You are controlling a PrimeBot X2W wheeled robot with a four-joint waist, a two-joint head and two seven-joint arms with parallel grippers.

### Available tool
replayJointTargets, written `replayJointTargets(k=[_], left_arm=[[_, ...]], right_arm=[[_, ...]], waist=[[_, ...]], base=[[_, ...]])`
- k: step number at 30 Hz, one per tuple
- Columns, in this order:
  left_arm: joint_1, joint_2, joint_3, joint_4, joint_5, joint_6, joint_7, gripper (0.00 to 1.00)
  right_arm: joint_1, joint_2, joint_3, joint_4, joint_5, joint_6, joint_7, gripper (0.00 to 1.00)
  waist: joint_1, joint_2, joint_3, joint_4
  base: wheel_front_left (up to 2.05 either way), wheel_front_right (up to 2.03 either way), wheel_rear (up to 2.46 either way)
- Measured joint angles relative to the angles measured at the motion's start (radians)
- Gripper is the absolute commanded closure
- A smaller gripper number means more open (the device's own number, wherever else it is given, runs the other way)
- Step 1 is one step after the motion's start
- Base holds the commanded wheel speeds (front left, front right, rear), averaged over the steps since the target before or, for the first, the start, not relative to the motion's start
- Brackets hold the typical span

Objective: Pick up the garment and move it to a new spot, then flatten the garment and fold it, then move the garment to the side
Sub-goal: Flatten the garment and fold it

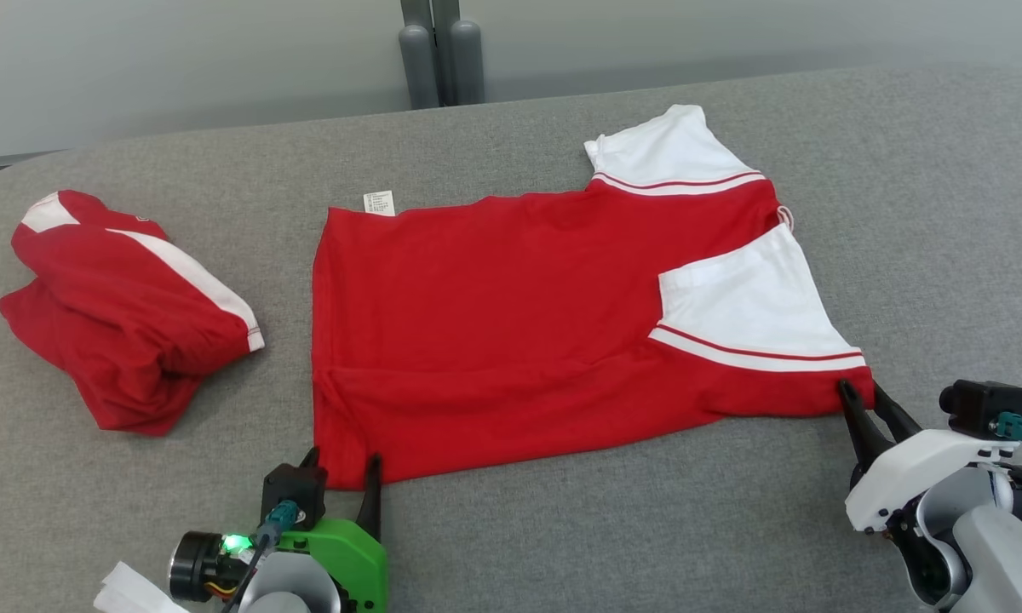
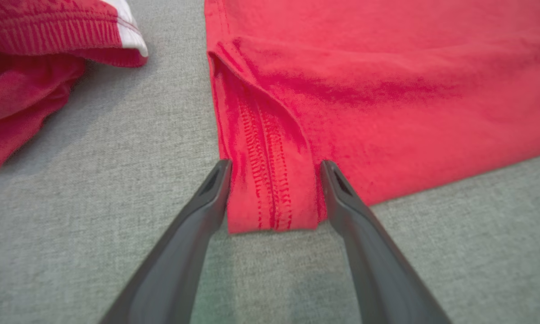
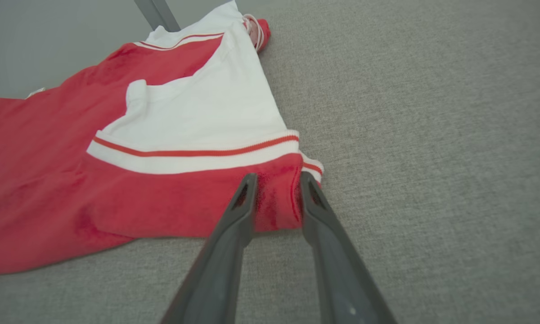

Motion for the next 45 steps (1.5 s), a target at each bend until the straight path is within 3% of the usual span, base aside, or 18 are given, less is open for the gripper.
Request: replayJointTargets(k=[1, 2, 3, 4, 7, 8, 9, 11, 21, 29, 45], left_arm=[[0.0, -0.002, -0.002, 0.008, 0.0, 0.004, 0.001, 0.0], [0.0, -0.003, -0.001, 0.014, 0.0, 0.009, 0.002, 0.0], [0.0, -0.003, 0.003, 0.02, -0.001, 0.015, 0.004, 0.0], [0.0, -0.003, 0.007, 0.023, -0.002, 0.019, 0.005, 0.0], [0.0, -0.002, 0.016, 0.028, -0.012, 0.032, 0.005, 0.03], [0.0, 0.0, 0.018, 0.028, -0.017, 0.034, 0.005, 0.36], [0.0, 0.001, 0.02, 0.028, -0.023, 0.035, 0.006, 0.53], [0.001, 0.005, 0.025, 0.024, -0.029, 0.035, 0.006, 1.0], [0.071, 0.03, 0.054, -0.068, -0.098, -0.002, -0.004, 1.0], [0.143, 0.074, 0.051, -0.188, -0.112, -0.006, 0.023, 1.0], [0.355, 0.197, 0.026, -0.483, -0.115, 0.077, 0.159, 1.0]], right_arm=[[0.0, -0.001, 0.005, 0.003, 0.005, 0.0, -0.001, 0.65], [0.0, -0.002, 0.008, 0.006, 0.007, 0.0, -0.003, 0.85], [0.0, -0.003, 0.012, 0.008, 0.01, 0.0, -0.004, 0.95], [0.0, -0.004, 0.014, 0.01, 0.014, 0.0, -0.006, 1.0], [0.0, -0.007, 0.019, 0.017, 0.019, 0.0, -0.013, 1.0], [0.0, -0.009, 0.021, 0.019, 0.024, 0.0, -0.013, 1.0], [0.0, -0.012, 0.023, 0.021, 0.026, 0.0, -0.016, 1.0], [-0.001, -0.017, 0.027, 0.022, 0.03, 0.0, -0.022, 1.0], [0.005, -0.042, 0.047, 0.024, 0.058, 0.0, -0.03, 1.0], [0.052, -0.079, 0.069, -0.022, 0.103, 0.0, -0.011, 1.0], [0.233, -0.193, 0.054, -0.166, 0.198, 0.0, 0.086, 1.0]], waist=[[0.0, 0.0, -0.001, 0.0], [0.0, 0.0, -0.003, 0.001], [0.0, 0.0, -0.004, 0.001], [0.0, 0.0, -0.005, 0.001], [0.0, 0.0, -0.009, 0.003], [0.0, 0.0, -0.011, 0.003], [0.0, 0.0, -0.013, 0.004], [0.0, 0.0, -0.017, 0.005], [0.0, 0.0, -0.049, 0.007], [0.0, -0.0001, -0.079, 0.015], [0.0, 0.0, -0.107, 0.026]], base=[[0.0, 0.0, 0.0], [0.0, 0.0, 0.0], [0.0, 0.0, 0.0], [0.0, 0.0, 0.0], [0.0, 0.0, 0.0], [0.0, 0.0, 0.0], [0.0, 0.0, 0.0], [0.0, 0.0, 0.0], [0.0, 0.0, 0.0], [0.0, 0.0, 0.0], [0.0, 0.0, 0.0]])
